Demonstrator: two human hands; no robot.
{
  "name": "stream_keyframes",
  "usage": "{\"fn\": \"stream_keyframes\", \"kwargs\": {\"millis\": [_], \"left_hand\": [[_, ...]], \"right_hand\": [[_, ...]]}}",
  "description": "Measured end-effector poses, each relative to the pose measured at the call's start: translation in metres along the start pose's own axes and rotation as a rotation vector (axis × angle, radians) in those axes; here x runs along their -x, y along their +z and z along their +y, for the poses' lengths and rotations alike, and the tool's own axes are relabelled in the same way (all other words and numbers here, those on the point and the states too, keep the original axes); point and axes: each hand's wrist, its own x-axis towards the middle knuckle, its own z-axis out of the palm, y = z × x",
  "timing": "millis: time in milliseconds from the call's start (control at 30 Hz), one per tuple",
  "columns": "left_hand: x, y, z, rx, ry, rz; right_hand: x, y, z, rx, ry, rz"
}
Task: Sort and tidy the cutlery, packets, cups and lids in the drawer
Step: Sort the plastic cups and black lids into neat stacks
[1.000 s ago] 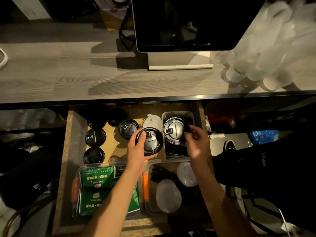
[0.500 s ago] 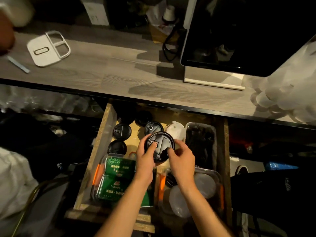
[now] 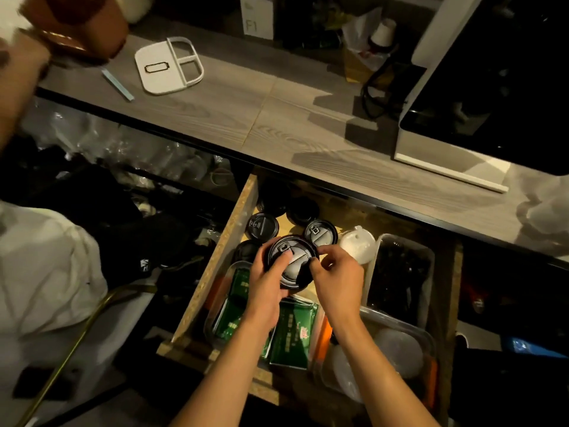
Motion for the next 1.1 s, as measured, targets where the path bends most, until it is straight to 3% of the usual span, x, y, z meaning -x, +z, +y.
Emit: {"fn": "stream_keyframes", "kwargs": {"millis": [300,433,700,867,933,1100], "left_hand": [[-0.017,-0.033,0.01,-0.039,0.022,0.057],[-0.024,-0.047,0.014,-0.067,0.017,0.041],[-0.041,-0.079,0.02,0.045,-0.067,0.135],[-0.055,-0.094,0.028,-0.025,-0.029,0.175],[-0.058,-0.098,0.033,-0.011,-0.037,0.172],[-0.062,-0.093,0.034,0.098,-0.102,0.138]], "right_hand": [[0.006,0.039,-0.008,-0.106,-0.031,-0.165],[-0.001,0.058,-0.018,-0.457,0.111,-0.405],[-0.004,0.109,-0.023,-0.538,0.132,-0.394],[-0.009,0.119,-0.03,-0.541,0.12,-0.487],[-0.01,0.118,-0.032,-0.489,0.073,-0.446],[-0.008,0.12,-0.043,-0.332,-0.046,-0.137]]}}
